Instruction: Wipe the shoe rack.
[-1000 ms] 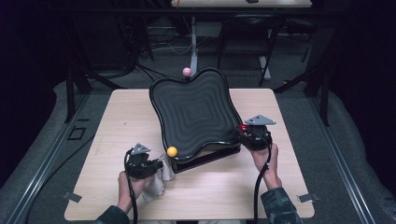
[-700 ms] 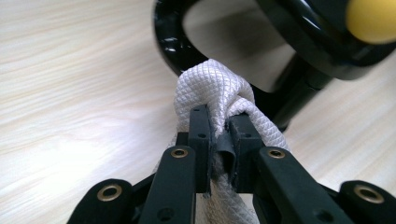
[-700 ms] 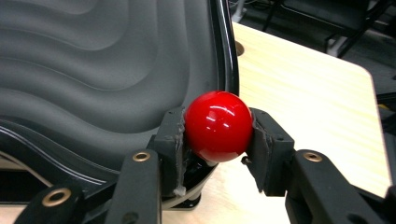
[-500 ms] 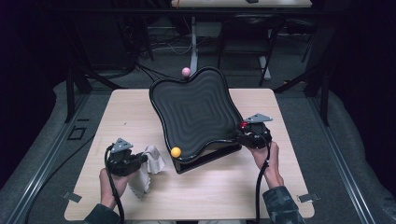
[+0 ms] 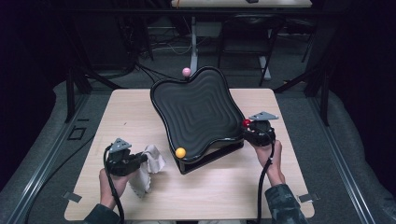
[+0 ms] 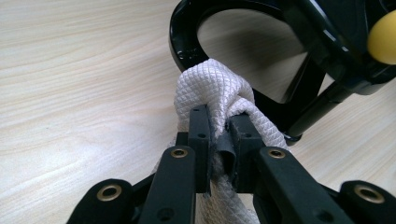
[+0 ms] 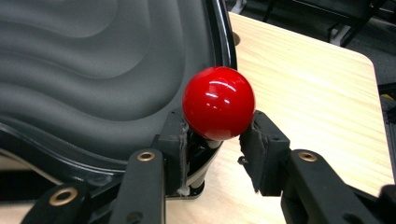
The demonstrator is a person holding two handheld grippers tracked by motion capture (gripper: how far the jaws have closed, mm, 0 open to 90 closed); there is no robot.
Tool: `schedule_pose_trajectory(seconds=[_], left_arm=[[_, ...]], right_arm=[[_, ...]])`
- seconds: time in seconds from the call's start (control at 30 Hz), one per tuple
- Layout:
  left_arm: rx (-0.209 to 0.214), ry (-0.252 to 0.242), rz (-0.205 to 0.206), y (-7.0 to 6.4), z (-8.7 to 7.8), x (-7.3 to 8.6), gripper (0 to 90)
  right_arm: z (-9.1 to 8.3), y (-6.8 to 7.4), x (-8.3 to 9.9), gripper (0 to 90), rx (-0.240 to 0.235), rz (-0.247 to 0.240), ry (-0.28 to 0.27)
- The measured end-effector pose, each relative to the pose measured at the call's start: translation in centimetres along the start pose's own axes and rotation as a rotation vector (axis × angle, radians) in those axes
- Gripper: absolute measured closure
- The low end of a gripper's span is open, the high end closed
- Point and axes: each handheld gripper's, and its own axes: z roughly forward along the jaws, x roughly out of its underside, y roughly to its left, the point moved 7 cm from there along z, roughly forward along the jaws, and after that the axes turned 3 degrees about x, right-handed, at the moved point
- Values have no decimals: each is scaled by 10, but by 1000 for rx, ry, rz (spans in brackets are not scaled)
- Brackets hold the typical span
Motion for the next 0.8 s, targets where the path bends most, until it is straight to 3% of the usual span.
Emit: schedule_pose_trajectory(seconds=[0.2,0.3,0.43,0.57,0.63,0.8], left_arm=[[7,2,9,-3,1,-1,816],[8,-2,11,-4,0,-2,815],[10,-3,5,-1,0,-2,812],[11,-5,9,-1,0,-2,813],[10,-6,9,-2,1,-2,815],[8,-2,10,-1,2,-2,817]], right_arm=[[8,-17,-4,622,39,38,22],[9,-23,-6,546,57,50,41],[-4,-24,-3,435,57,89,19],[-20,-16,4,241,37,126,4],[-26,-4,10,172,3,113,15],[-34,25,18,113,-86,88,26]])
